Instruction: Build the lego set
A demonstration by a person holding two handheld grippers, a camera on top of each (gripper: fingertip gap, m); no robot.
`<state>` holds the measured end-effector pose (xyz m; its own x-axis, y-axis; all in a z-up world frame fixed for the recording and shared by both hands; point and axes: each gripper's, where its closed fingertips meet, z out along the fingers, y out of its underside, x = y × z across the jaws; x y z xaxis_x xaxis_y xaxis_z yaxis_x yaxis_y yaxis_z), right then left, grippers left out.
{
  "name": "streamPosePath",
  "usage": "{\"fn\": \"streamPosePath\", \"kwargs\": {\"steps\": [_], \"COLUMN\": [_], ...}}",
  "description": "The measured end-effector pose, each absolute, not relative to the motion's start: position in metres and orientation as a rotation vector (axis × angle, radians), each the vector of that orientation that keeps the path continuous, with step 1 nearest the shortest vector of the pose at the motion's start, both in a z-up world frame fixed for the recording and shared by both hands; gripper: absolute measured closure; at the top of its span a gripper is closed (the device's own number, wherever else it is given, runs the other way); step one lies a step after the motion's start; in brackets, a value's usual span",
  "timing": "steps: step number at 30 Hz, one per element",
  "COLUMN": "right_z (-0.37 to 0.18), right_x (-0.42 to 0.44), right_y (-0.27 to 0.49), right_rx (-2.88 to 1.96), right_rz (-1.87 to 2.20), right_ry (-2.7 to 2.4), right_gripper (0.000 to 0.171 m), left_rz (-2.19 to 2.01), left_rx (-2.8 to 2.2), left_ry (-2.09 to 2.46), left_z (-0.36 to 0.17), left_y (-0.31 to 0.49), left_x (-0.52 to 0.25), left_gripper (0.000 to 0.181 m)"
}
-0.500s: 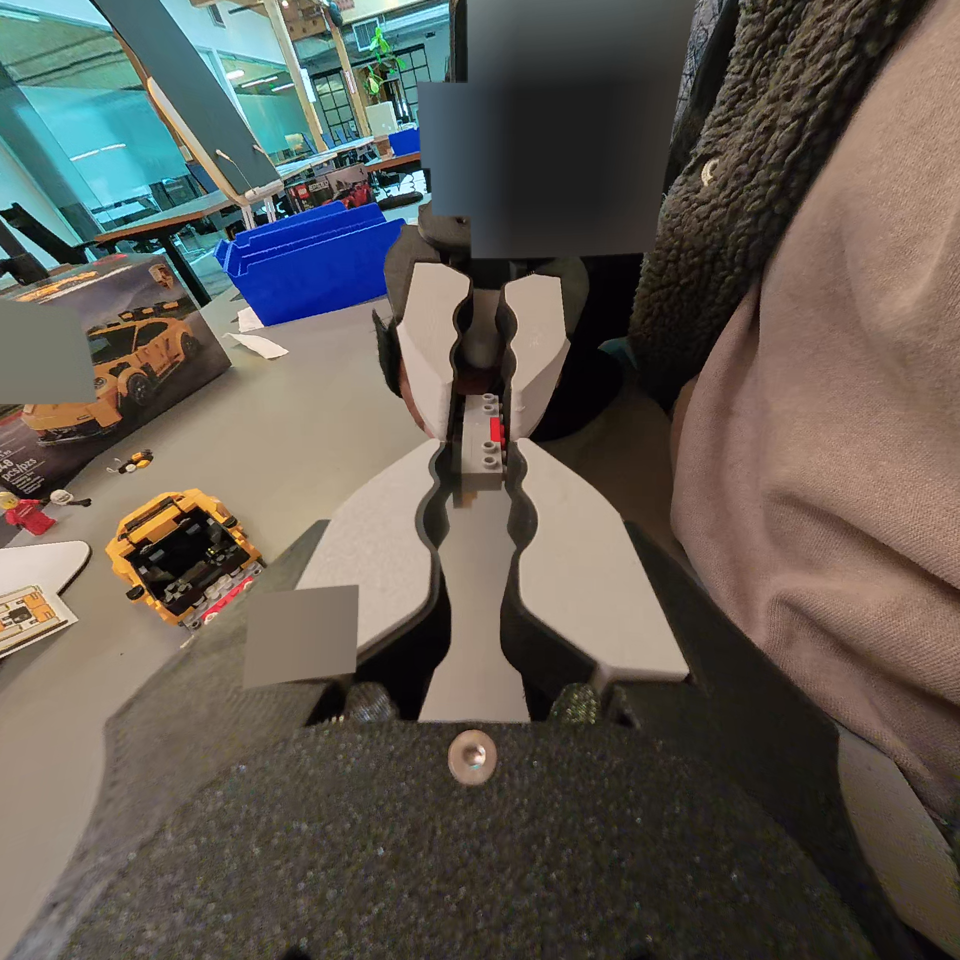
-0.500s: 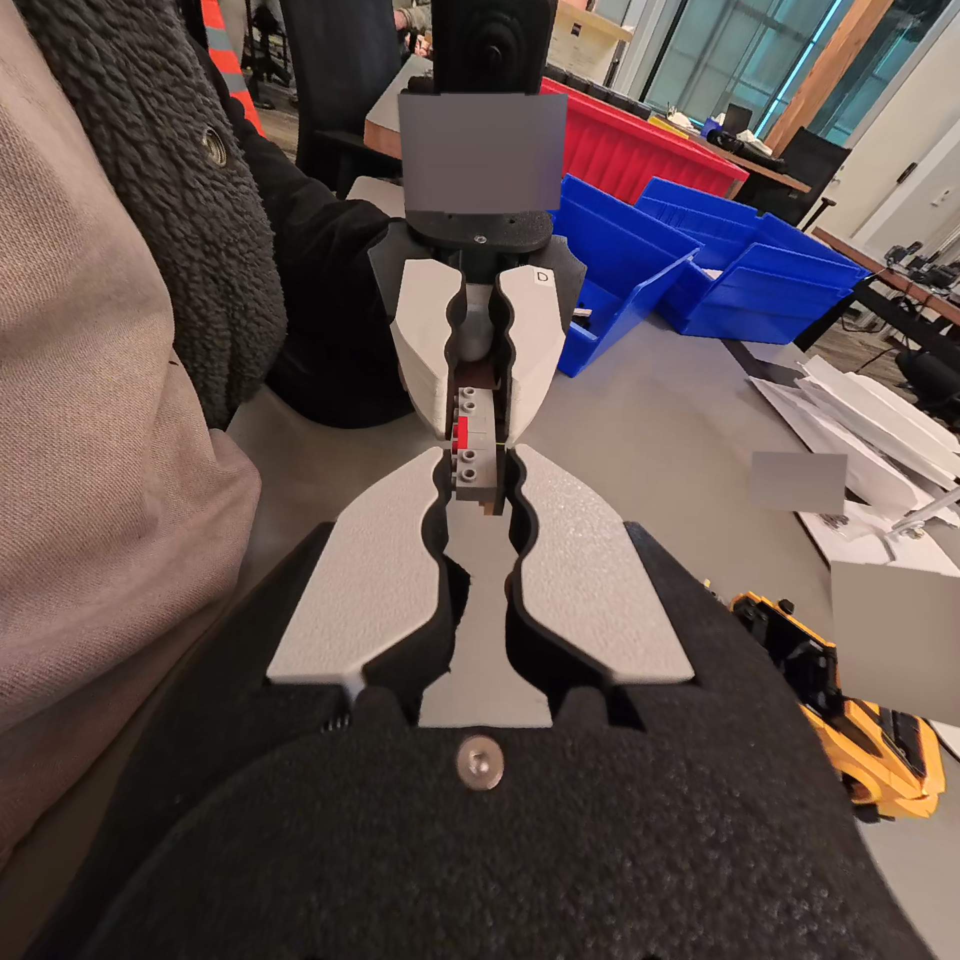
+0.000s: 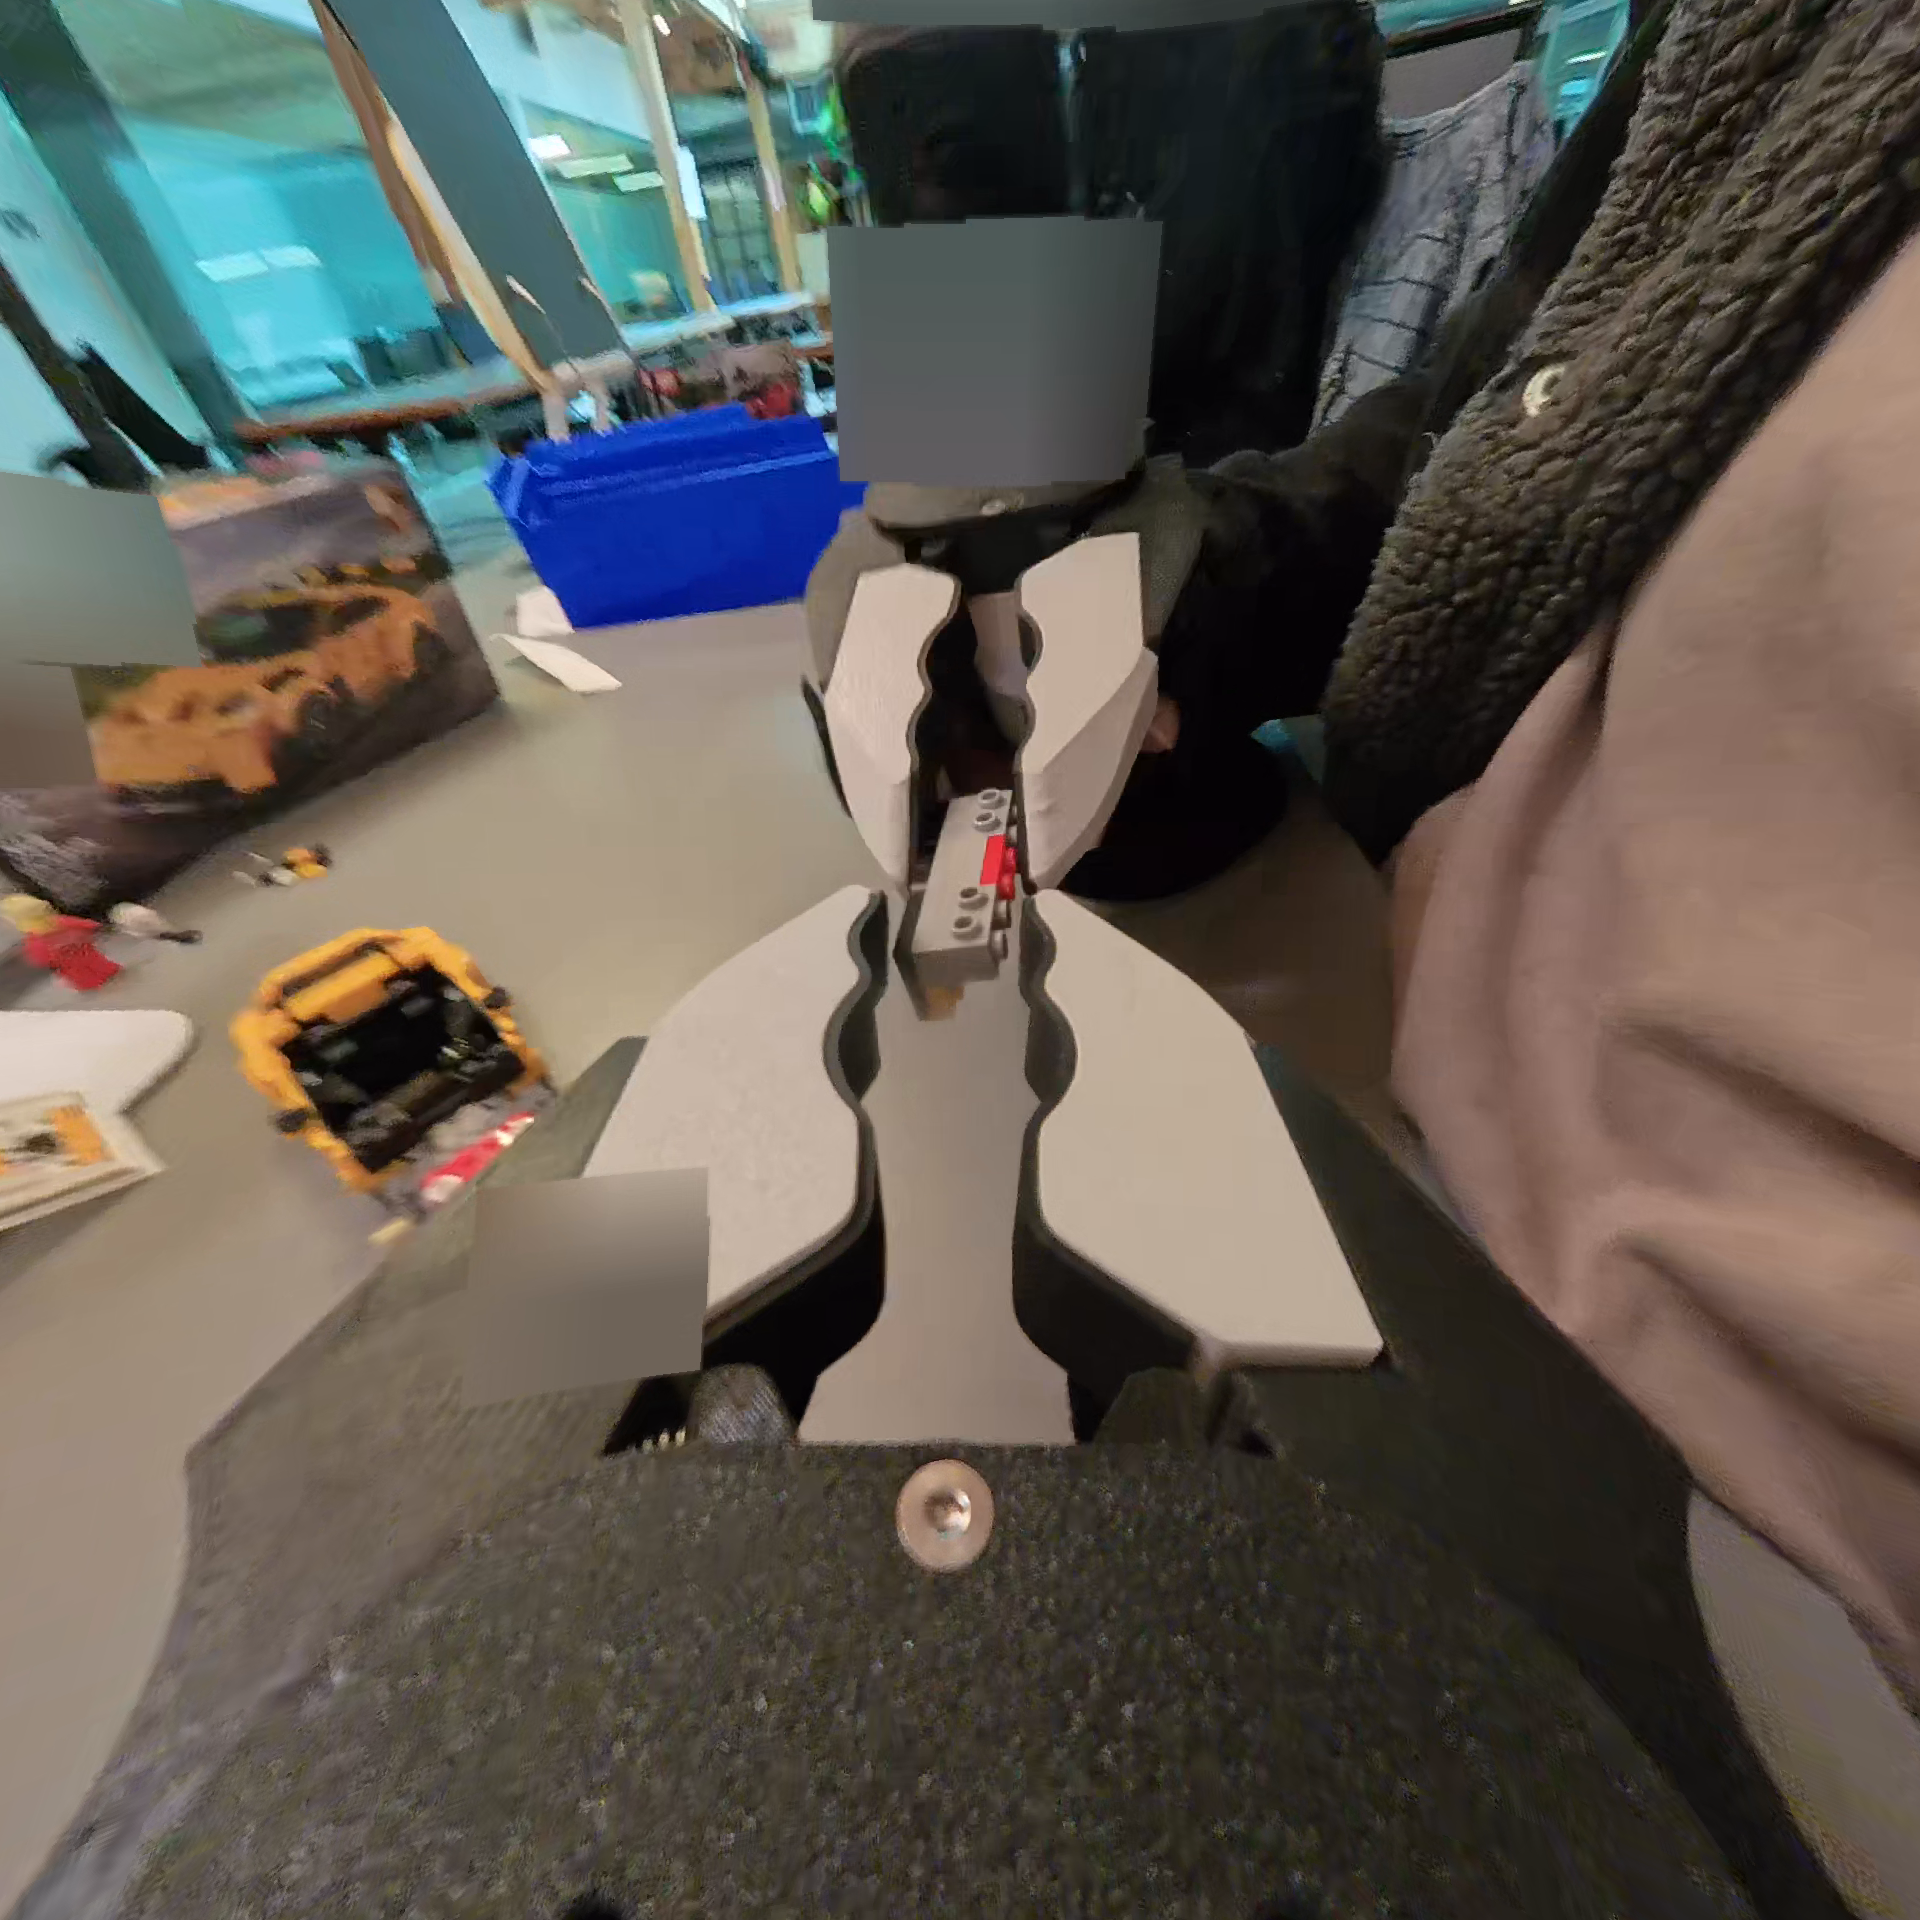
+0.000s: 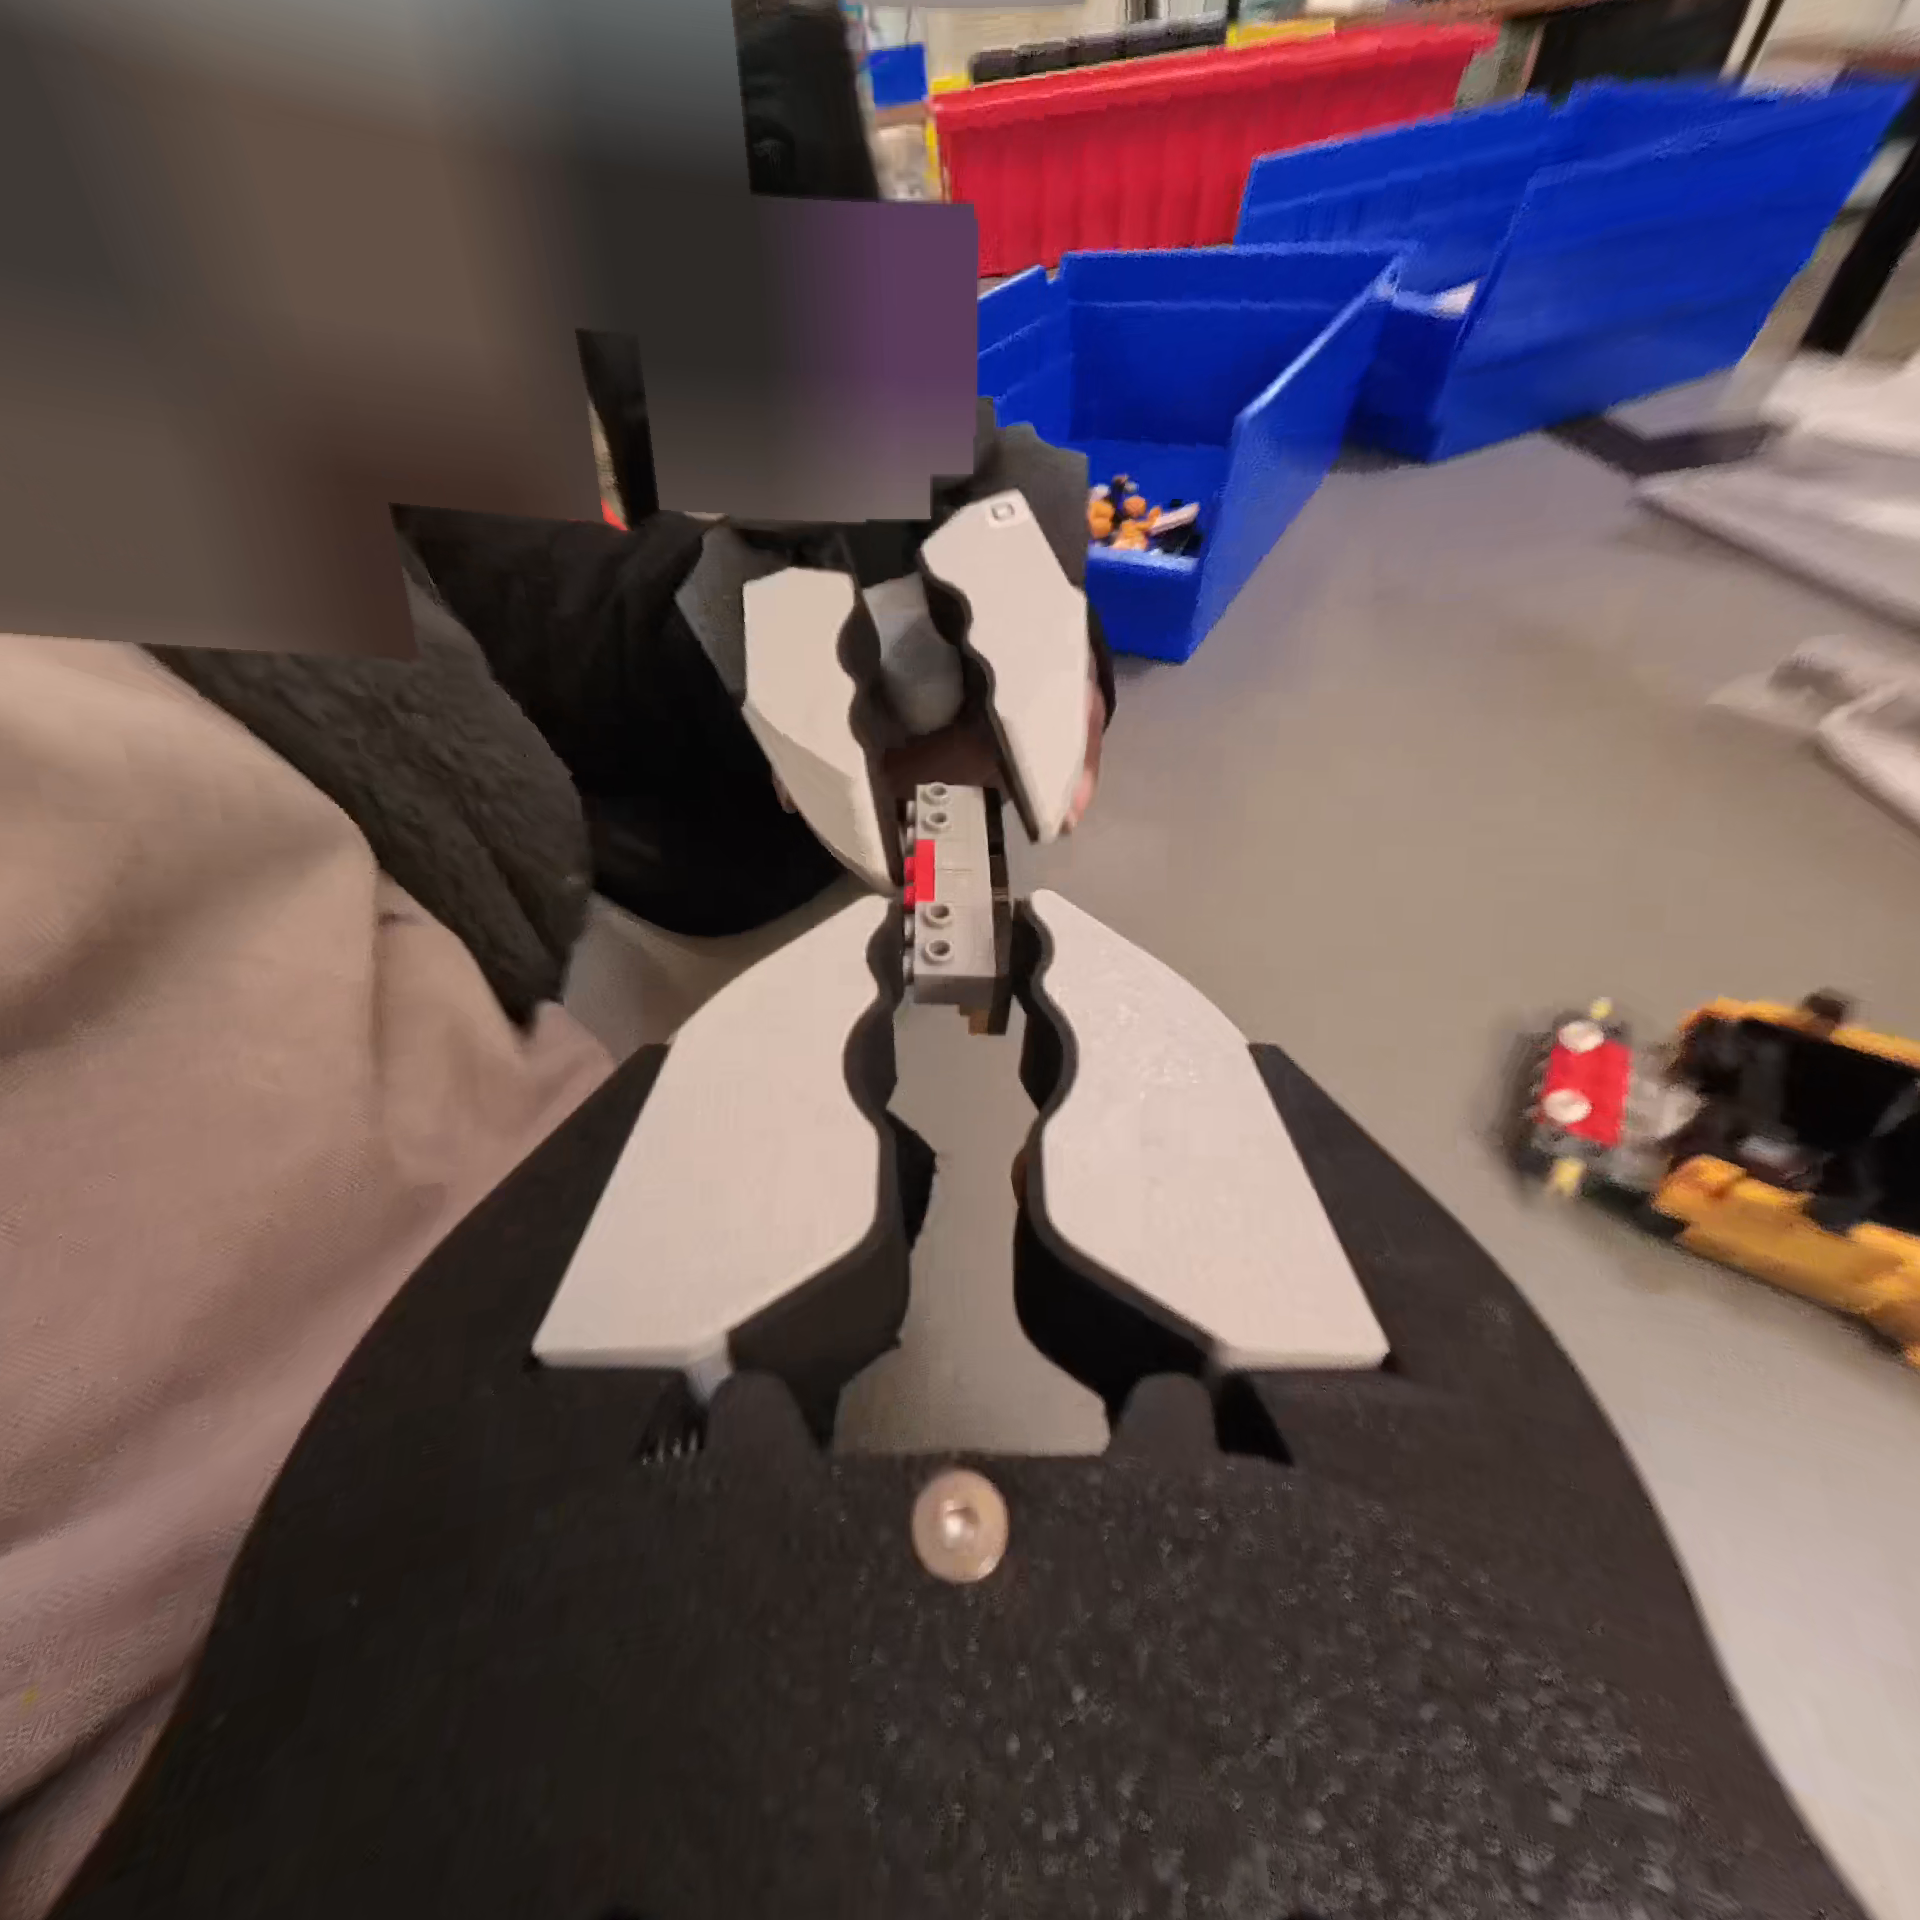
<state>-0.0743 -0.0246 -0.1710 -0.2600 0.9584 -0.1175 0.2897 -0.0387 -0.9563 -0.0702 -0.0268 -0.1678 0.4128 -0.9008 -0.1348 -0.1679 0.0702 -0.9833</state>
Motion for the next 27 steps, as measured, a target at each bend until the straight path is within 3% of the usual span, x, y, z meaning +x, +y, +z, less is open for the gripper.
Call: {"fn": "streamPosePath", "kwargs": {"steps": [4,12,19,24,26,27], "right_z": [-0.167,-0.164,-0.177,-0.195,-0.202,-0.204], "right_x": [-0.073,-0.069,-0.055,-0.051,-0.052,-0.052], "right_y": [-0.019,-0.024,-0.019,-0.03,-0.03,-0.029], "right_rx": [-1.607,-1.784,-1.562,-1.447,-1.439,-1.43], "right_rz": [1.601,1.919,1.382,0.99,0.885,0.844], "right_ry": [-1.451,-1.222,-1.506,-1.721,-1.739,-1.754], "right_gripper": [0.152,0.152,0.132,0.142,0.159,0.159], "left_rz": [-0.559,-0.503,-0.779,-0.861,-0.859,-0.841], "left_rx": [-1.405,-1.457,-1.658,-1.714,-1.728,-1.736], "left_ry": [1.062,1.025,0.966,1.014,1.037,1.047], "left_z": [-0.172,-0.172,-0.191,-0.202,-0.206,-0.209], "left_y": [-0.022,-0.018,-0.019,-0.025,-0.028,-0.027], "left_x": [-0.072,-0.068,-0.062,-0.053,-0.051,-0.052], "left_gripper": [0.153,0.163,0.163,0.163,0.163,0.163]}}
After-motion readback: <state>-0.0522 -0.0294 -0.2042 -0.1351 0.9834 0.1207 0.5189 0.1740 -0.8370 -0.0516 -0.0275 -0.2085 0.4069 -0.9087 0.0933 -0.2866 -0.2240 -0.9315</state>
